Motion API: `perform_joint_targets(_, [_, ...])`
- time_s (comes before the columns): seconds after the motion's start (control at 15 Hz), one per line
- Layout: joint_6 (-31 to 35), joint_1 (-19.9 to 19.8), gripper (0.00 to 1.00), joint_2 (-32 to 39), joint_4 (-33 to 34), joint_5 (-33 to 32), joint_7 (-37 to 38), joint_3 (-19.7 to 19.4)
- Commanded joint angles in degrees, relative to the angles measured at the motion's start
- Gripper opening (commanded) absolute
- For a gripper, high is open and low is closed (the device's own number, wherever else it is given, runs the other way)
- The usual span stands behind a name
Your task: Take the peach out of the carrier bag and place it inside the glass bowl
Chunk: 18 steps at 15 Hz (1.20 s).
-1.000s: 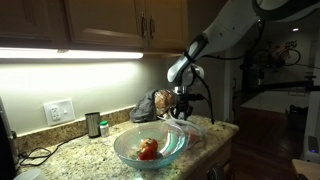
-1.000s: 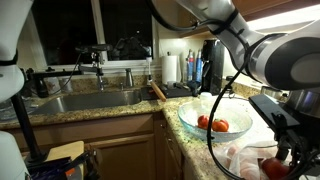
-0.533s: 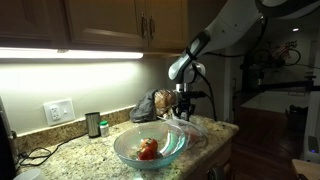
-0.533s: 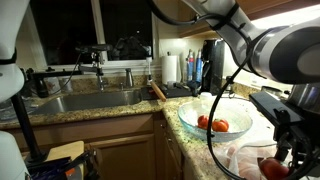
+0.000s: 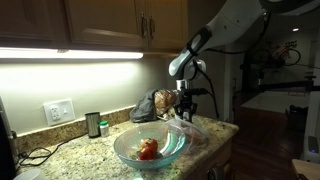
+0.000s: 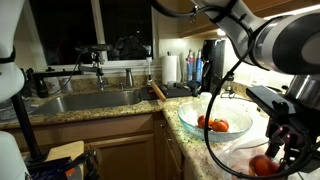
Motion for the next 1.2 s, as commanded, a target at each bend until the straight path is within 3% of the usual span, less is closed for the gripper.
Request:
perform_joint_targets(0.0, [-3.4,-1.2,0.26,-3.0,-1.5,-0.1,-2.1,0.5])
perform_joint_targets(1.13, [-6.6,-2.3,0.26,-5.4,-0.3,0.4,-5.4,0.4])
